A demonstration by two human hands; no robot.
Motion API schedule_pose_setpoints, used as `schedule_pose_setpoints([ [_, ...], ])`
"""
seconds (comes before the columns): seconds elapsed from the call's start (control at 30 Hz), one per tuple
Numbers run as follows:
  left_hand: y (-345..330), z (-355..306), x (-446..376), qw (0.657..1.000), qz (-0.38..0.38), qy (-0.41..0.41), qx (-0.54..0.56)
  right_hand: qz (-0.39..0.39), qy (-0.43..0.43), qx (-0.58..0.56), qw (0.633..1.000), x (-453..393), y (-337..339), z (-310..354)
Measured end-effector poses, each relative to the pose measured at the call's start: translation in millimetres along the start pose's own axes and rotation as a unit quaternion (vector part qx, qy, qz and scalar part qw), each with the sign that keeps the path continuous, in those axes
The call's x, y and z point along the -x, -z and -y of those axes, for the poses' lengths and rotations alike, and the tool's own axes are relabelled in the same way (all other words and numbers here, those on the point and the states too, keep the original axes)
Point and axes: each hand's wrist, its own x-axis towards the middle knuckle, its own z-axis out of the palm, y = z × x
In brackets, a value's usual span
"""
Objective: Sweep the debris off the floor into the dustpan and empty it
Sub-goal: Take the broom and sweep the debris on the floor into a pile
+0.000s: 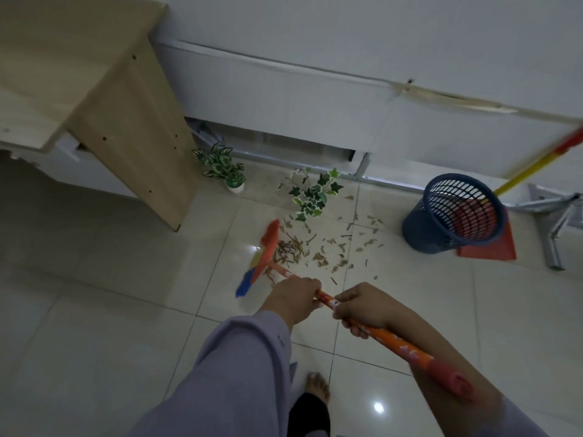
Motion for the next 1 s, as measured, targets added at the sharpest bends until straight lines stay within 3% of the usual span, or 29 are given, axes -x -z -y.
schedule_pose_setpoints([
  [0.23,3,10,-30,0.996,0.032,0.039,-0.07,-0.018,-0.012,-0.141,0.99,-50,-11,2],
  [0.4,-8,-19,-55,0.999,0.033,0.034,0.002,-0.028,-0.081,-0.186,0.979,-60,17,-17],
  [0.53,-15,-60,-62,0.998,0.045,0.013,0.029,-0.053,-0.117,-0.155,0.979,-40,42,-37],
  [0.67,-6,-80,-57,1.0,0.006,-0.016,0.016,-0.057,-0.106,-0.132,0.984,-15,58,-37],
  [0.8,8,-68,-42,0.999,-0.026,-0.019,-0.002,-0.024,-0.06,-0.068,0.996,1,57,-22],
  [1.0,-12,-34,-13,0.999,-0.001,0.038,-0.007,0.046,-0.054,0.007,0.997,-4,21,-7],
])
